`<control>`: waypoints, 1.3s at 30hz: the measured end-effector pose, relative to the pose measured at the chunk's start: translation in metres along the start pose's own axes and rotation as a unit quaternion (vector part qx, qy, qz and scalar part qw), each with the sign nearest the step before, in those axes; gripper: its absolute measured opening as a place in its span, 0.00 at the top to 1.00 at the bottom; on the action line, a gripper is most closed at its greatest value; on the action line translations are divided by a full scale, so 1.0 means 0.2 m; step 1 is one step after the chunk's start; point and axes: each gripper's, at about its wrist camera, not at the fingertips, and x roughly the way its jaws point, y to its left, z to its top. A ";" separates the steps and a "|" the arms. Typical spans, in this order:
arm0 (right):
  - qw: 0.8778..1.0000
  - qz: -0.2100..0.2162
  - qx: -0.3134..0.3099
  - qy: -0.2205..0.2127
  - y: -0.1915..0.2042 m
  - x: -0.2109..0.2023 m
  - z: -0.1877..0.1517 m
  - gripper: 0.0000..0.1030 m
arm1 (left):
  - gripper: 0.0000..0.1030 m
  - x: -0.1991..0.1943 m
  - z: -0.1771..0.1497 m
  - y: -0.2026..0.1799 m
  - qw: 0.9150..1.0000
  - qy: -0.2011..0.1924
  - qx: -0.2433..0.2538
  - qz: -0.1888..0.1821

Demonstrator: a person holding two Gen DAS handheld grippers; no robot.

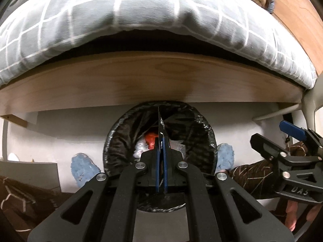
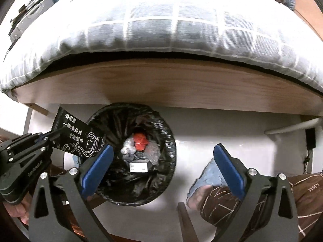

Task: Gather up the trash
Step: 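Open the right tool to drop the red bag while the left tool drops the black packet, then move both open tools back over the trash on the bed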

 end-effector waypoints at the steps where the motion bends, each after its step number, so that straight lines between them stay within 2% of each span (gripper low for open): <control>1: 1.000 -0.002 0.003 -0.001 -0.02 0.00 0.00 0.07 | 0.98 0.01 0.00 -0.01 1.000 -0.001 0.001 -0.002; 9: 1.000 -0.025 0.008 -0.010 -0.07 -0.01 0.00 0.07 | 0.98 0.09 0.00 -0.06 1.000 0.001 0.016 0.006; 12: 1.000 -0.024 0.010 -0.008 -0.07 0.00 0.01 0.07 | 0.90 0.10 0.00 -0.06 1.000 -0.001 0.018 0.019; 14: 1.000 -0.023 0.010 -0.010 -0.07 -0.01 0.01 0.07 | 0.79 0.10 0.00 -0.06 1.000 -0.002 0.017 0.025; 16: 1.000 -0.024 0.010 -0.011 -0.07 -0.01 0.01 0.07 | 0.59 0.09 0.00 -0.05 0.999 -0.007 0.015 0.029; 18: 1.000 -0.025 0.010 -0.012 -0.07 -0.01 0.01 0.07 | 0.51 0.07 0.00 -0.05 0.999 -0.015 0.017 0.033; 21: 0.999 -0.030 0.007 -0.016 -0.06 -0.01 0.02 0.07 | 0.27 0.04 0.00 -0.04 0.999 -0.026 0.020 0.040; 24: 0.999 -0.026 0.005 -0.020 -0.06 -0.02 0.02 0.07 | 0.24 -0.01 0.01 -0.03 0.998 -0.036 0.023 0.047; 31: 0.999 -0.019 -0.001 -0.049 -0.02 -0.12 0.05 0.07 | 0.06 -0.17 0.02 0.05 0.996 -0.064 0.008 0.061; 39: 0.997 -0.025 0.002 -0.079 -0.02 -0.26 0.10 0.07 | 0.06 -0.38 0.07 0.13 0.993 -0.100 -0.014 0.058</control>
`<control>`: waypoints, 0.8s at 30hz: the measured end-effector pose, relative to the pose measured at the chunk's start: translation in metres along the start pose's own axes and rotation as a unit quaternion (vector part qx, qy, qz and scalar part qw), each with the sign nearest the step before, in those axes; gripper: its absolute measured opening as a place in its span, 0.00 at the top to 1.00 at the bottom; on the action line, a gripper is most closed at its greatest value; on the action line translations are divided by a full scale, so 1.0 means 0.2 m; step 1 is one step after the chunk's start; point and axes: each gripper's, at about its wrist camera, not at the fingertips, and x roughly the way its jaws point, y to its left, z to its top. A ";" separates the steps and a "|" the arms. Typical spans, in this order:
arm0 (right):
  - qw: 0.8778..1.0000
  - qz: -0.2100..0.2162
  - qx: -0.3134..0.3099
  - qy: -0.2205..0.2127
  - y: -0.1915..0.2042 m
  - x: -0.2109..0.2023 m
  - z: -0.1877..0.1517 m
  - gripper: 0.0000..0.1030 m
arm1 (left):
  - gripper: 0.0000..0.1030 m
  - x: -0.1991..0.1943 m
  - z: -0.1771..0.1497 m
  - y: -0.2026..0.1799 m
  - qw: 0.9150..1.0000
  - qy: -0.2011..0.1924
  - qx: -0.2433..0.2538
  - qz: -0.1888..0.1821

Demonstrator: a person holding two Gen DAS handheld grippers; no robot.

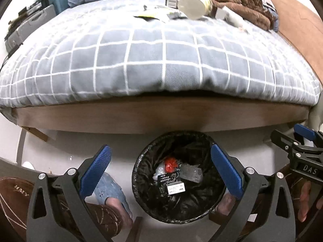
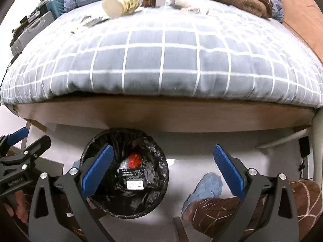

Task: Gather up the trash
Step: 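Move both open tools back over the trash on the bed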

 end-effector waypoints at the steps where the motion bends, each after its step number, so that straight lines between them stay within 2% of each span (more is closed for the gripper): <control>1: 1.000 0.002 0.001 -0.005 0.00 -0.02 0.01 0.07 | 0.06 -0.02 0.02 0.01 1.000 -0.002 -0.004 -0.003; 8: 0.999 0.005 0.001 -0.048 -0.02 -0.15 0.14 0.07 | 0.06 -0.11 0.15 0.04 0.999 -0.028 -0.012 -0.008; 13: 0.997 0.009 -0.015 -0.080 0.02 -0.21 0.29 0.07 | 0.06 -0.09 0.28 0.07 0.999 -0.042 -0.013 -0.014; 24: 0.994 0.001 -0.012 -0.111 -0.04 -0.13 0.63 0.07 | 0.06 -0.01 0.61 0.13 0.997 -0.066 -0.023 -0.014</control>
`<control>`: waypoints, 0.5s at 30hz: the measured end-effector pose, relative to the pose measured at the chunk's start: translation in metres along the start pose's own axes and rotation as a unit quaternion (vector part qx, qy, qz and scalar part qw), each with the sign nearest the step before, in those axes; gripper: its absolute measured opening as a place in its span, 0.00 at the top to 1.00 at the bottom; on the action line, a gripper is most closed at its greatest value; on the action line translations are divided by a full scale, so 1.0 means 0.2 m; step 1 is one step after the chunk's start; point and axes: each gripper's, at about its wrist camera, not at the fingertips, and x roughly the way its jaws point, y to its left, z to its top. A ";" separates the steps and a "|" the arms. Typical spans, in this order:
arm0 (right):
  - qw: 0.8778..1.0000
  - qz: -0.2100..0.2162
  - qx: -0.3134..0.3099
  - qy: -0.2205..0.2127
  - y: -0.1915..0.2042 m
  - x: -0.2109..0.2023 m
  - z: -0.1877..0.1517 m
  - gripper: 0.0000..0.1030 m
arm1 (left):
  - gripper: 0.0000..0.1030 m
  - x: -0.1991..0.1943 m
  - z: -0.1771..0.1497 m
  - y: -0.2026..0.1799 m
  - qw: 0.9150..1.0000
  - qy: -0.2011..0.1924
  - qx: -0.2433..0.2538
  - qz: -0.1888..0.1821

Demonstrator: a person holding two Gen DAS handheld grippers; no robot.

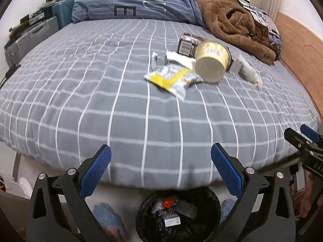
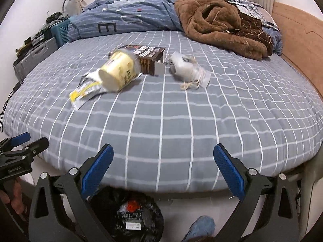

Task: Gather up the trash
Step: 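Move both open tools back over the trash on the bed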

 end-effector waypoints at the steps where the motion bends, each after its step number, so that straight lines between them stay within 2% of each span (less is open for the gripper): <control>1: 1.000 0.002 0.001 0.000 -0.01 0.02 0.02 0.07 | 0.06 0.01 0.02 0.00 1.000 -0.001 0.000 -0.001; 9: 1.000 0.000 -0.016 -0.009 0.01 0.17 0.22 0.07 | 0.06 0.14 0.21 -0.01 1.000 -0.004 0.007 -0.006; 15: 1.000 -0.019 -0.015 -0.011 -0.10 0.32 0.35 0.07 | 0.06 0.25 0.31 -0.01 1.000 -0.007 0.017 -0.008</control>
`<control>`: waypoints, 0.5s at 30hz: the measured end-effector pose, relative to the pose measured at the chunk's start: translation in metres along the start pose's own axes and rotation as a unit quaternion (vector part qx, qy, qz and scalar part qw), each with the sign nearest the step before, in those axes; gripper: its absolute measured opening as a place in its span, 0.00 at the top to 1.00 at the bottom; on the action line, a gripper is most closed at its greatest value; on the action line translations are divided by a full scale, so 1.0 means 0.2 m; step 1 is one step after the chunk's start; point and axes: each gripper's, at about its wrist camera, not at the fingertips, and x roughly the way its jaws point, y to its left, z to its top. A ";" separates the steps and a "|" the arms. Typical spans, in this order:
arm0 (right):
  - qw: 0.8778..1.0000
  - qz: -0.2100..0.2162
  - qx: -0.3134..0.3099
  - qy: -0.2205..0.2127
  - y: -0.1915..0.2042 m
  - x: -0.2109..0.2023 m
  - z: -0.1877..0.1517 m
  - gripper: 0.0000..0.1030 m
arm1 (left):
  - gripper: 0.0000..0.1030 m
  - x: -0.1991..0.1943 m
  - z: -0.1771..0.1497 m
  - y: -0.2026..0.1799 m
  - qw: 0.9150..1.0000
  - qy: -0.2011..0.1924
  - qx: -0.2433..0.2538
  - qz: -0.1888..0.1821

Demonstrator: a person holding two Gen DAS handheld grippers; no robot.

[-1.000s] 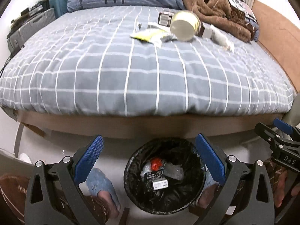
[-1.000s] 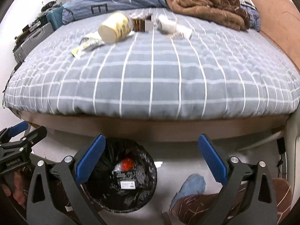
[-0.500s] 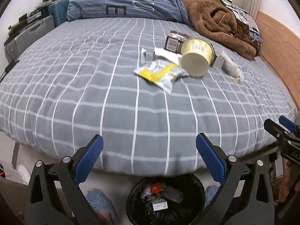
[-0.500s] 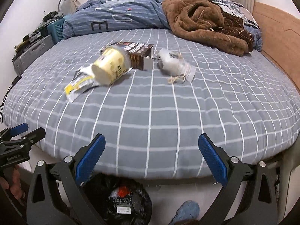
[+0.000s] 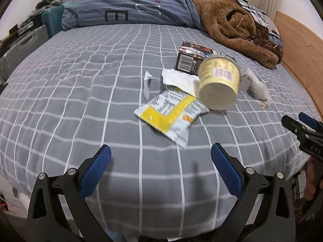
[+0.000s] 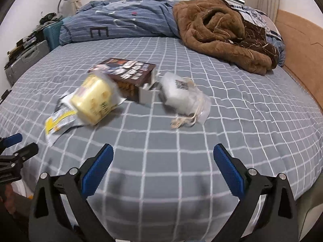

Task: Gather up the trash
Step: 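Move both open tools back over the trash on the bed, then grasp the white drawstring bag with the right tool while the left tool grasps the yellow snack wrapper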

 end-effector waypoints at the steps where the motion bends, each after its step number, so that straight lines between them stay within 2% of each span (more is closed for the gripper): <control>1: 1.000 0.003 0.005 0.005 -0.02 0.03 0.02 0.07 | 0.06 0.02 0.02 0.00 1.000 -0.001 0.000 -0.006; 4: 0.999 0.007 0.029 0.015 -0.12 0.13 0.07 0.07 | 0.06 0.07 0.08 0.00 1.000 -0.004 0.007 -0.011; 9: 0.999 0.002 0.045 0.007 -0.21 0.24 0.20 0.07 | 0.06 0.14 0.16 -0.04 0.999 -0.010 0.042 -0.019; 15: 0.999 -0.005 0.040 0.013 -0.25 0.36 0.30 0.07 | 0.06 0.25 0.20 -0.05 0.998 0.014 0.055 -0.024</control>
